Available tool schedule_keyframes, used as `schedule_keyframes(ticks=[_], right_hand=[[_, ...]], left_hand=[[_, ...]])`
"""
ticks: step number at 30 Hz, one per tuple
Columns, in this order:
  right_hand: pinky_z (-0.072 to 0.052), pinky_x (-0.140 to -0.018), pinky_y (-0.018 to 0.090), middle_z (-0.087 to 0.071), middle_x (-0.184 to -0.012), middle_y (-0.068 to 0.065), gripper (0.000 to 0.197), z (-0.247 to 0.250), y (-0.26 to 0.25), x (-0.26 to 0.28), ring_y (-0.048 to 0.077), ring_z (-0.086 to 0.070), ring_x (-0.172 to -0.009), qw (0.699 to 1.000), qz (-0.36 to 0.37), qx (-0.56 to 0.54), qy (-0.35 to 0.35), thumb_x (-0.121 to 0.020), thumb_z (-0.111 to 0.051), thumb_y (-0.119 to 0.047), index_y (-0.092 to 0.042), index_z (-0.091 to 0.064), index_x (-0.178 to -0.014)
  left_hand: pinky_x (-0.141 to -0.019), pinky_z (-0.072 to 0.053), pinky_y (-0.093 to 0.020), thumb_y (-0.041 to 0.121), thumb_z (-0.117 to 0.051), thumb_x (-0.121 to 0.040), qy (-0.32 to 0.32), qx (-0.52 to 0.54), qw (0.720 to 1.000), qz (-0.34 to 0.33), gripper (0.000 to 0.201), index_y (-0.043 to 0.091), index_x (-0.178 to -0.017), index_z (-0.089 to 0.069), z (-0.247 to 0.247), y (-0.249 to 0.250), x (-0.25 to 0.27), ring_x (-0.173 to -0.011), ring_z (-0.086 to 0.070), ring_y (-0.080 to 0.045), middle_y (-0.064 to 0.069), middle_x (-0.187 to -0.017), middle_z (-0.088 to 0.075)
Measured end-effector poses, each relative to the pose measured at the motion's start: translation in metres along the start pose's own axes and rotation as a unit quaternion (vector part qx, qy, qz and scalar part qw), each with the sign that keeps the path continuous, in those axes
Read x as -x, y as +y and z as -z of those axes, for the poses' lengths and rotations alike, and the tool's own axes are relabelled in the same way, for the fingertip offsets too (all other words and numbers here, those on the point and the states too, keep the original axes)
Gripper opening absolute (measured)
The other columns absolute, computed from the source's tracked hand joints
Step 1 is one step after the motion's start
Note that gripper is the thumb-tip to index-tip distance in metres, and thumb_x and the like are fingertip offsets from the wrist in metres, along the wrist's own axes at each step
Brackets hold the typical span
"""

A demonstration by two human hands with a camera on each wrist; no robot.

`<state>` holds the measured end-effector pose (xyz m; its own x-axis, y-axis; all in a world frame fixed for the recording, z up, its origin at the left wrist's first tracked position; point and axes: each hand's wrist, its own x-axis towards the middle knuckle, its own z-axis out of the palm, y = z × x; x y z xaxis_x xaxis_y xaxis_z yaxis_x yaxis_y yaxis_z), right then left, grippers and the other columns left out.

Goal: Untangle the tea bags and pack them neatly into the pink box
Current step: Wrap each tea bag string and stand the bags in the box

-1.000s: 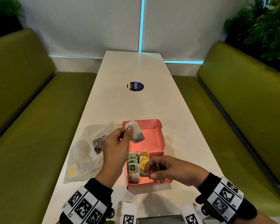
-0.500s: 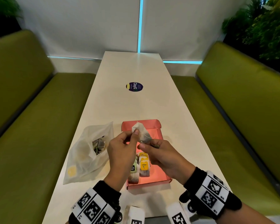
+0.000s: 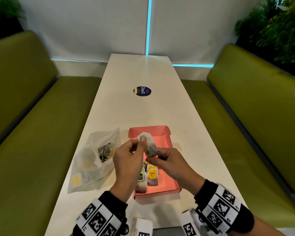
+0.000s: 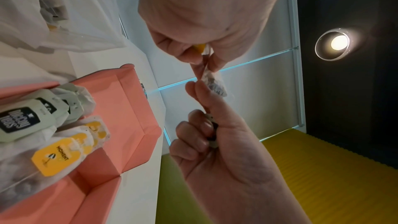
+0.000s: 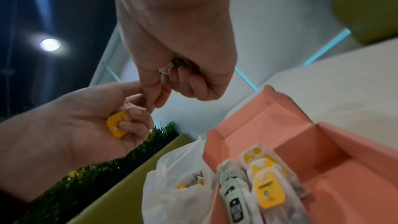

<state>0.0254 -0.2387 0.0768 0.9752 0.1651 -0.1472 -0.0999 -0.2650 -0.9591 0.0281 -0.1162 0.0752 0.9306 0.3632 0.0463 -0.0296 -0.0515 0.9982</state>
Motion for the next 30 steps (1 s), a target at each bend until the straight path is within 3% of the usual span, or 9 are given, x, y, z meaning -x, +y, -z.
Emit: schedule_keyframes(ticks=[2,4,7,9,11,14,20,25,30], right_hand=[[-0.032,-0.055,0.019,-0.038,-0.047,-0.012,0.01,0.004,0.002,0.003,0.004,-0.033,-0.049,0.999,0.012,0.049,-0.009,-0.081,-0.069,-0.013,-0.022,-0.069,-0.077],[-0.03,-0.054,0.019,-0.028,-0.05,-0.012,0.012,0.011,0.001,0.008,0.005,-0.027,-0.049,0.997,0.015,0.066,-0.042,-0.081,-0.07,-0.016,-0.017,-0.061,-0.09],[-0.029,-0.055,0.017,-0.03,-0.062,-0.009,0.032,0.02,0.0,0.015,0.005,-0.03,-0.055,0.994,-0.022,0.022,-0.104,-0.083,-0.067,-0.023,-0.016,-0.038,-0.094],[-0.028,-0.054,0.018,-0.033,-0.067,-0.005,0.024,0.022,0.001,0.018,0.006,-0.032,-0.055,0.99,-0.07,-0.042,-0.119,-0.076,-0.054,-0.027,-0.019,-0.035,-0.089],[-0.027,-0.054,0.021,-0.035,-0.068,-0.002,0.018,0.024,0.003,0.02,0.009,-0.032,-0.057,0.983,-0.102,-0.093,-0.125,-0.069,-0.044,-0.023,-0.017,-0.039,-0.086],[-0.029,-0.051,0.019,-0.038,-0.065,0.001,0.012,0.027,0.009,0.024,0.009,-0.034,-0.055,0.978,-0.112,-0.104,-0.144,-0.079,-0.039,-0.007,-0.011,-0.048,-0.085],[-0.038,-0.054,0.017,-0.055,-0.068,-0.009,0.026,0.028,0.026,0.026,0.008,-0.049,-0.055,0.978,-0.09,-0.082,-0.17,-0.07,-0.056,-0.004,-0.012,-0.057,-0.095],[-0.035,-0.053,0.017,-0.061,-0.068,-0.003,0.014,0.027,0.032,0.018,0.009,-0.052,-0.061,0.988,-0.091,-0.014,-0.127,-0.084,-0.062,0.001,-0.013,-0.061,-0.082],[-0.031,-0.052,0.013,-0.062,-0.073,-0.001,0.008,0.025,0.032,0.006,0.001,-0.045,-0.054,0.99,-0.117,-0.003,-0.076,-0.085,-0.063,-0.008,-0.011,-0.069,-0.09]], left_hand=[[-0.065,-0.044,-0.029,0.026,-0.063,-0.088,0.0,-0.004,1.0,-0.001,0.024,0.027,-0.065,-0.067,0.0,-0.001,0.0,-0.058,-0.051,-0.011,-0.001,-0.062,-0.064],[-0.063,-0.043,-0.027,0.027,-0.063,-0.088,0.002,-0.008,1.0,0.0,0.023,0.028,-0.065,-0.065,0.002,0.0,0.0,-0.057,-0.05,-0.01,0.003,-0.06,-0.062],[-0.066,-0.044,-0.03,0.028,-0.064,-0.087,0.011,-0.017,1.0,-0.004,0.022,0.033,-0.066,-0.063,0.006,-0.002,-0.003,-0.059,-0.051,-0.01,0.005,-0.062,-0.063],[-0.067,-0.045,-0.031,0.028,-0.065,-0.087,0.016,-0.022,1.0,-0.002,0.023,0.036,-0.065,-0.063,0.008,-0.003,-0.006,-0.059,-0.052,-0.008,0.005,-0.062,-0.064],[-0.066,-0.043,-0.03,0.027,-0.065,-0.087,0.019,-0.026,0.999,-0.001,0.024,0.036,-0.065,-0.063,0.01,-0.003,-0.007,-0.057,-0.051,-0.006,0.005,-0.061,-0.063],[-0.067,-0.044,-0.03,0.025,-0.065,-0.087,0.022,-0.022,0.999,0.009,0.026,0.036,-0.064,-0.062,0.011,-0.002,-0.009,-0.061,-0.053,-0.011,0.001,-0.064,-0.065],[-0.066,-0.043,-0.032,0.023,-0.065,-0.087,0.01,-0.018,1.0,0.016,0.025,0.034,-0.064,-0.063,0.012,-0.001,-0.011,-0.063,-0.051,-0.014,-0.009,-0.07,-0.066],[-0.053,-0.033,-0.024,0.022,-0.064,-0.087,-0.034,0.017,0.998,0.046,0.018,0.021,-0.07,-0.069,0.013,0.006,-0.006,-0.042,-0.034,-0.003,0.01,-0.046,-0.045],[-0.047,-0.033,-0.013,0.014,-0.062,-0.088,-0.113,0.042,0.991,0.063,0.019,0.009,-0.07,-0.068,0.017,0.014,-0.001,-0.039,-0.036,0.0,0.012,-0.044,-0.046]])
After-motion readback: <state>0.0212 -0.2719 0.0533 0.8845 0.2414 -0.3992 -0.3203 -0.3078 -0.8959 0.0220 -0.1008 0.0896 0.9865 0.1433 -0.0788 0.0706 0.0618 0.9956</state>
